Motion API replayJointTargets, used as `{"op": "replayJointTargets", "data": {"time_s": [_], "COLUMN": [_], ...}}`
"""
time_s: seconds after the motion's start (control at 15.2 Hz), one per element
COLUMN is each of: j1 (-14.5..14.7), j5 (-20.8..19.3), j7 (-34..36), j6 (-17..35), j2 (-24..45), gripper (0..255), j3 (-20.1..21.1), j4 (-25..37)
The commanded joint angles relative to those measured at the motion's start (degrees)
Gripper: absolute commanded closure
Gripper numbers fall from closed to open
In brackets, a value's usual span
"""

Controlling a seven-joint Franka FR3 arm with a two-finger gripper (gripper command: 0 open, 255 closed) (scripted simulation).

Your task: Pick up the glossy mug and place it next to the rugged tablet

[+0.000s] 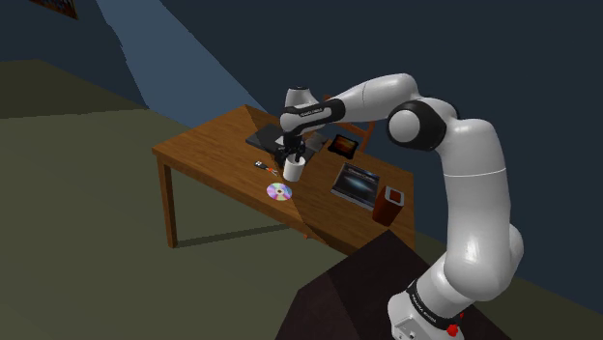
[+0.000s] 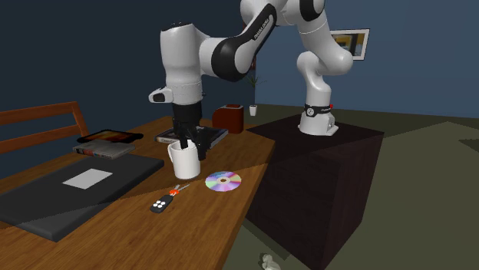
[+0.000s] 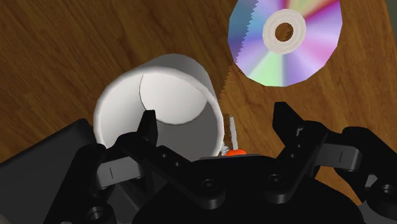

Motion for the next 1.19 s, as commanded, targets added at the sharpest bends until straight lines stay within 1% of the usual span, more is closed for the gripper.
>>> {"op": "replayJointTargets", "data": {"time_s": [0.0, 0.4, 0.46, 1.12], "j1": [0.0, 0.0, 0.0, 0.0], "j5": [0.0, 0.0, 0.0, 0.0], "j7": [0.0, 0.0, 0.0, 0.0], "j6": [0.5, 0.5, 0.5, 0.0], "j2": [0.1, 0.1, 0.1, -0.3], "gripper": [0, 0, 255, 255], "j3": [0.0, 0.0, 0.0, 0.0], "j4": [-0.3, -0.3, -0.3, -0.3]}}
